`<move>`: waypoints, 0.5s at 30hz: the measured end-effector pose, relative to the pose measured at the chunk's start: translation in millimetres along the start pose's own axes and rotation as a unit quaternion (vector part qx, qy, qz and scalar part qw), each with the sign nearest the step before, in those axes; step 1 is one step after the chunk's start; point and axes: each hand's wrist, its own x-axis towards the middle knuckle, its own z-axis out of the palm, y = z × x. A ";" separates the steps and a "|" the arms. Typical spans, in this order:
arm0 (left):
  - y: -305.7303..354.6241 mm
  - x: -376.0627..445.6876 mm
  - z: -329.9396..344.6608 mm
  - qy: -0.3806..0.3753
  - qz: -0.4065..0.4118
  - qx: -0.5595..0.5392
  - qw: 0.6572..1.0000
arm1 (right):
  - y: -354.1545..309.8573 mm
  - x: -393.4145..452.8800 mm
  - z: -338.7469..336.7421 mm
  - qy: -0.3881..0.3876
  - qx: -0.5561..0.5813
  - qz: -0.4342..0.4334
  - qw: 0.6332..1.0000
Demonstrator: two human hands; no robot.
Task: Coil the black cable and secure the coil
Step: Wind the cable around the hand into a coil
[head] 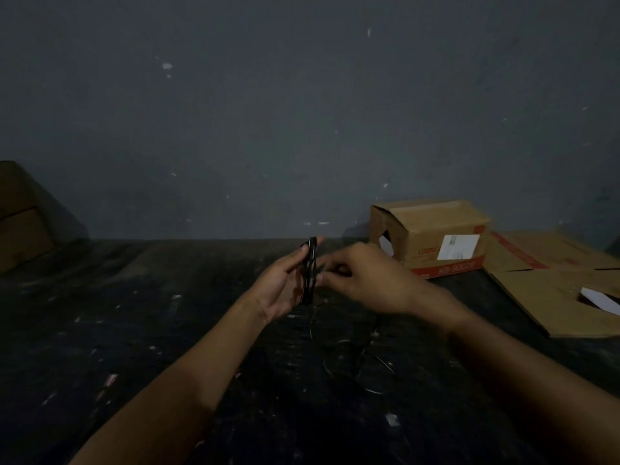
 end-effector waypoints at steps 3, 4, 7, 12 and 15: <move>-4.1 -4.9 2.7 -0.008 -0.012 0.004 1.000 | 5.0 10.1 -23.3 0.042 -0.011 0.009 0.999; -4.9 -6.1 4.2 -0.015 -0.021 0.001 1.000 | 6.7 13.3 -29.4 0.055 -0.021 0.014 0.998; -5.7 -9.8 9.7 -0.057 -0.049 0.006 0.997 | 11.3 21.4 -41.6 0.065 -0.027 0.023 0.997; -2.4 -14.7 20.8 -0.135 -0.071 0.018 0.988 | 24.8 28.5 -46.5 0.086 -0.008 0.029 0.996; 0.6 -17.7 21.8 -0.150 -0.088 0.027 0.984 | 37.2 29.4 -46.3 0.091 0.021 0.018 0.996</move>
